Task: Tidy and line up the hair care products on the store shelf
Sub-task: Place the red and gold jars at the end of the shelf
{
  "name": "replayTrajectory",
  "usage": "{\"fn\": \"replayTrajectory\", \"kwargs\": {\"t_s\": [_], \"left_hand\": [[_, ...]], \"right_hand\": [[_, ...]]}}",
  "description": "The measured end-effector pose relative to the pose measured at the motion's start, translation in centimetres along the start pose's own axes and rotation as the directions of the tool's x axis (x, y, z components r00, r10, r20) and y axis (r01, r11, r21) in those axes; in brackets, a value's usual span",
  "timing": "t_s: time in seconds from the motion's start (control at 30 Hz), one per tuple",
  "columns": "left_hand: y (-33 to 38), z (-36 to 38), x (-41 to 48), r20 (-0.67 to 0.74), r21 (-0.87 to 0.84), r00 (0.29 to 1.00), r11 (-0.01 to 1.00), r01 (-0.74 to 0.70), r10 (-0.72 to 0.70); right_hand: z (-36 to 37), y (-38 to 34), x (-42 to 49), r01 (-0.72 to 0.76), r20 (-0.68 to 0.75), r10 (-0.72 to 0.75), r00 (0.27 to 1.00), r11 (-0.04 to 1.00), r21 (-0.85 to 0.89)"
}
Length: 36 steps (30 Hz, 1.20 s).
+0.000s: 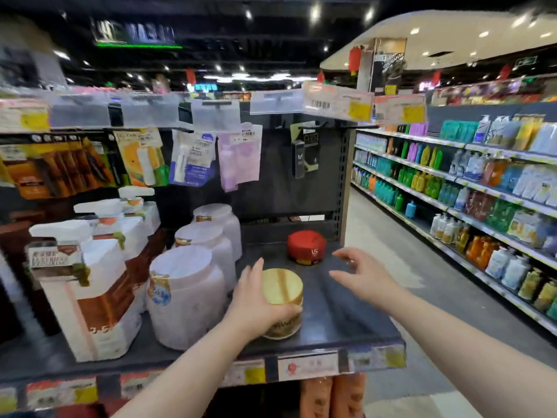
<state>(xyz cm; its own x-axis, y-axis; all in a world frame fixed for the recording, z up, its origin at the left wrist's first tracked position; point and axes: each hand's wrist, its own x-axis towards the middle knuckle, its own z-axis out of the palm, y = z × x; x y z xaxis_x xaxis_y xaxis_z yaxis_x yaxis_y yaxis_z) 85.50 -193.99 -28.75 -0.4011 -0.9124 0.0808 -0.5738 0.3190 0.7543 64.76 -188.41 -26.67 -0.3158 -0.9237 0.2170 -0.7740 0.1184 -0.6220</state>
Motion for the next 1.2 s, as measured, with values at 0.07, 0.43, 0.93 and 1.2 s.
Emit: {"fn": "replayTrajectory", "kwargs": {"t_s": [0.07,0.43,0.93,1.2], "left_hand": [[0.1,0.6,0.3,0.002,-0.012,0.999,0.999,0.053,-0.053],[2.5,4.5,0.2,0.139,0.076,0.990,0.997,-0.014,0.003],[2.6,4.1,0.5,0.153,0.047,0.988,0.999,-0.006,-0.001],[2.1,4.8,0.2,0.098,0.075,0.995,0.997,-0.033,0.026]], "right_hand": [[-0.2,1.0,1.9,0.019,0.026,-0.019,0.999,1.000,-0.024],[2.5,3.4,12.7,0.037,0.177,-0.023,0.984,0.996,-0.077],[6.9,4.4,16.1,-0.059,0.233,0.060,0.970,0.998,-0.011],[0.1,2.3,10.9,0.002,0.185,-0.044,0.982,0.975,0.224]]}}
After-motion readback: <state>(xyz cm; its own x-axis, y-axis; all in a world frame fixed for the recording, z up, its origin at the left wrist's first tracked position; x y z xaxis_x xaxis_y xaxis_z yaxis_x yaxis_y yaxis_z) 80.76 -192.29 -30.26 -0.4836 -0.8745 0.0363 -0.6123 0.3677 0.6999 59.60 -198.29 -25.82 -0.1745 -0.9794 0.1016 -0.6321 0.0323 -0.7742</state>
